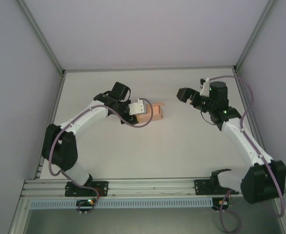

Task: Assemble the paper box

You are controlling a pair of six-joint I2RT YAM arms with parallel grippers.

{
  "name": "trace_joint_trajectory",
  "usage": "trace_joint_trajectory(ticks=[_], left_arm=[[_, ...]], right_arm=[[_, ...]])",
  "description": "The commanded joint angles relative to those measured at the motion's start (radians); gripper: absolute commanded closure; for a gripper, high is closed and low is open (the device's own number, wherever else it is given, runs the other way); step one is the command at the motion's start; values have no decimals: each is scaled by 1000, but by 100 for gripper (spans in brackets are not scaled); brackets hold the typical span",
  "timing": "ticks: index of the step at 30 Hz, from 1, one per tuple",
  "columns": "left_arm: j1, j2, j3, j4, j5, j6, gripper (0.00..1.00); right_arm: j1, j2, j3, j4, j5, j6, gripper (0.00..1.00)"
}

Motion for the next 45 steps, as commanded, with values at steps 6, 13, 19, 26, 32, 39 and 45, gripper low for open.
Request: trace_joint_trajectory(ticks=[6, 13, 19, 26, 32, 39, 45], left_arm=[[-13, 155, 128, -265, 20, 51, 62], [-31, 214, 156, -315, -15, 70, 62], [-41, 215, 150, -297, -20, 81, 61], [-41, 219, 154, -281, -32, 67, 61], [-41, 220, 154, -258, -52, 45, 62], [-44, 217, 155, -188, -38, -39, 62], [-73, 223, 150, -133, -32, -86, 62]], right_arm=[[68, 13, -19, -60, -364, -719, 0], [161, 165, 117, -270, -298, -908, 9], [217, 319, 228, -366, -168, -932, 20], [255, 438, 312, -446, -92, -928, 54], [276, 458, 329, -479, -50, -896, 85], [328, 425, 304, -417, 96, -530, 100], [427, 361, 195, -220, 309, -57, 100]])
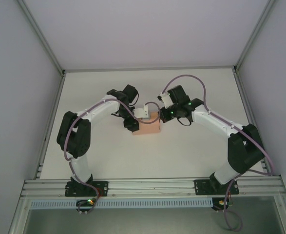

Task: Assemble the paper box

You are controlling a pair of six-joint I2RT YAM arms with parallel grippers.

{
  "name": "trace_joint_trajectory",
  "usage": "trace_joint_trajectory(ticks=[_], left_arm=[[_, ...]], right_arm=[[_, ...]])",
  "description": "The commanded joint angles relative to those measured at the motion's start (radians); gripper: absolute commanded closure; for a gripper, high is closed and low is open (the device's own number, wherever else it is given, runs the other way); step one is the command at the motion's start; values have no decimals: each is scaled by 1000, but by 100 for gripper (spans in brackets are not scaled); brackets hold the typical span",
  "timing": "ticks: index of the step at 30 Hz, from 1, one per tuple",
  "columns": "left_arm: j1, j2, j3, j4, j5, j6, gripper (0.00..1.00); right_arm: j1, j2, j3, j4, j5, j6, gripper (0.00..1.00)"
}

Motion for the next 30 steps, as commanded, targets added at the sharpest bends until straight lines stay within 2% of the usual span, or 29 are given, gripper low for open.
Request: trace_joint_trajectory(ticks=[1, 4, 9, 13, 19, 24, 30], left_arm=[[-29, 17, 14, 97, 21, -46, 62], [-36, 13, 9, 117, 11, -59, 62], [-36, 10, 3, 132, 10, -69, 62], [-35, 4, -14, 151, 6, -72, 62], [-36, 4, -16, 148, 11, -61, 62], [-34, 0, -18, 159, 14, -75, 59], [-36, -15, -22, 165, 19, -81, 55]], right_arm=[[68, -30, -49, 89, 138, 338, 100], [107, -49, -78, 126, 235, 420, 100], [152, -63, -108, 131, 345, 440, 100], [178, -88, -232, 248, 415, 383, 100], [190, -86, -380, 374, 438, 297, 100], [252, -55, -435, 459, 532, 276, 100], [265, -52, -465, 544, 590, 281, 100]])
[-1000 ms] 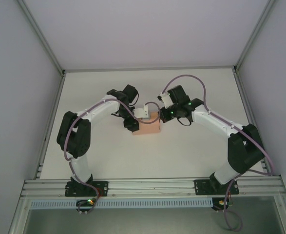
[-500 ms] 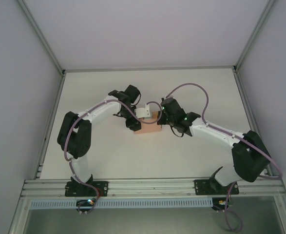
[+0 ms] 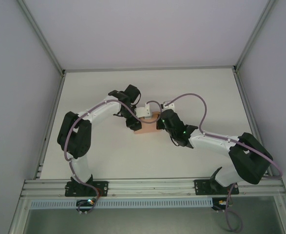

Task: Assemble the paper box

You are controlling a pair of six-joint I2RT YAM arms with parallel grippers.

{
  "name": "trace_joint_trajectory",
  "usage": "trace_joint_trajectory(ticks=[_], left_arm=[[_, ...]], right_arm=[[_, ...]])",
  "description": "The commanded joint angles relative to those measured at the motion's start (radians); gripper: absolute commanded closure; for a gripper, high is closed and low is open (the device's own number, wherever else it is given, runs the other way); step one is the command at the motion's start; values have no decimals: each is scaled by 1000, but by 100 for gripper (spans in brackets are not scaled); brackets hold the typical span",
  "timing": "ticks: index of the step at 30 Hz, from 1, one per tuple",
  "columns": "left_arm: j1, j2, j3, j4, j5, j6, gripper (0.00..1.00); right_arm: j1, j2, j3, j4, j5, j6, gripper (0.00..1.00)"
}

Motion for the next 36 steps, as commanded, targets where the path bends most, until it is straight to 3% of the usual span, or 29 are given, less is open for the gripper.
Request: trace_joint_trajectory(ticks=[1, 12, 19, 25, 29, 31, 32, 36], left_arm=[[-15, -17, -19, 106, 41, -18, 54], [-16, -49, -40, 135, 37, -32, 45], [-46, -113, -72, 136, -4, -37, 0], [-52, -264, -163, 241, -75, -174, 0], [-12, -353, -206, 265, -238, -374, 0], [40, -382, -223, 231, -251, -469, 25], [63, -392, -234, 213, -234, -494, 31], [120, -427, -298, 205, -144, -497, 40]], right_arm=[[24, 58, -62, -71, -31, -4, 100], [36, 68, -157, 41, -58, 0, 100], [42, 46, -69, -101, -21, 9, 100], [43, 47, -4, -237, 5, 38, 100], [48, 71, 18, -274, 25, 55, 100], [48, 77, 35, -298, 25, 66, 100], [48, 81, 46, -312, 21, 67, 100], [48, 102, 91, -379, 5, 62, 100]])
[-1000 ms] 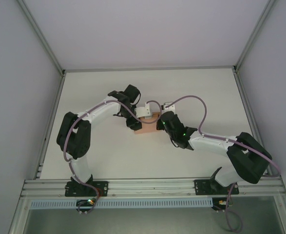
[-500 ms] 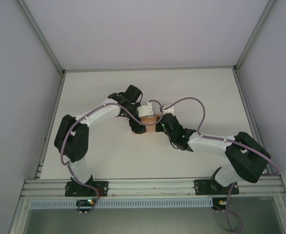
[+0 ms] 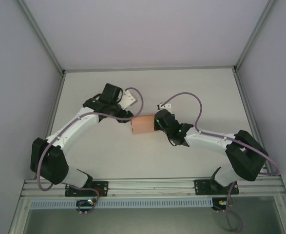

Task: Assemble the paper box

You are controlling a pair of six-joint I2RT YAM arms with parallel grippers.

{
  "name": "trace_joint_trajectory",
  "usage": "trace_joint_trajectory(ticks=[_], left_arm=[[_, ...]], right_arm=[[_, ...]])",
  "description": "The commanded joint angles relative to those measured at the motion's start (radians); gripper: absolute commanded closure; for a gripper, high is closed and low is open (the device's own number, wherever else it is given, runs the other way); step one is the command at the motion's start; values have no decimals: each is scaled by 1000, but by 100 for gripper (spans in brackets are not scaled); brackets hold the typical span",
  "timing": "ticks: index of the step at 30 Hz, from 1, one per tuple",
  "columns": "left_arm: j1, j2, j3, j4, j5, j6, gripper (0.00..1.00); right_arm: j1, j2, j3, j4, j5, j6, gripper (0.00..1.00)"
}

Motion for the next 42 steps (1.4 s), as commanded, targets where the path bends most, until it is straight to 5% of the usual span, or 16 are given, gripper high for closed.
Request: trace_joint_trajectory(ticks=[1, 8, 19, 29, 33, 37, 42], left_arm=[[18, -21, -50, -29, 56, -73, 40], [43, -33, -73, 13, 126, -25, 37], [48, 18, -16, -59, 167, 104, 49], [49, 61, 9, -71, 172, 128, 65], [46, 60, 11, -55, 182, 105, 82], [14, 51, 7, -48, 119, 59, 100], [-97, 14, -42, -2, -62, -54, 100]], right_arm=[[11, 53, 1, -228, -38, 19, 100], [11, 62, 29, -260, -74, 30, 100], [11, 55, 37, -253, -113, 16, 100], [11, 45, 32, -246, -129, 14, 100], [11, 45, 33, -248, -130, 18, 100], [11, 46, 33, -255, -115, 25, 100], [14, 48, 36, -282, -61, 74, 100]])
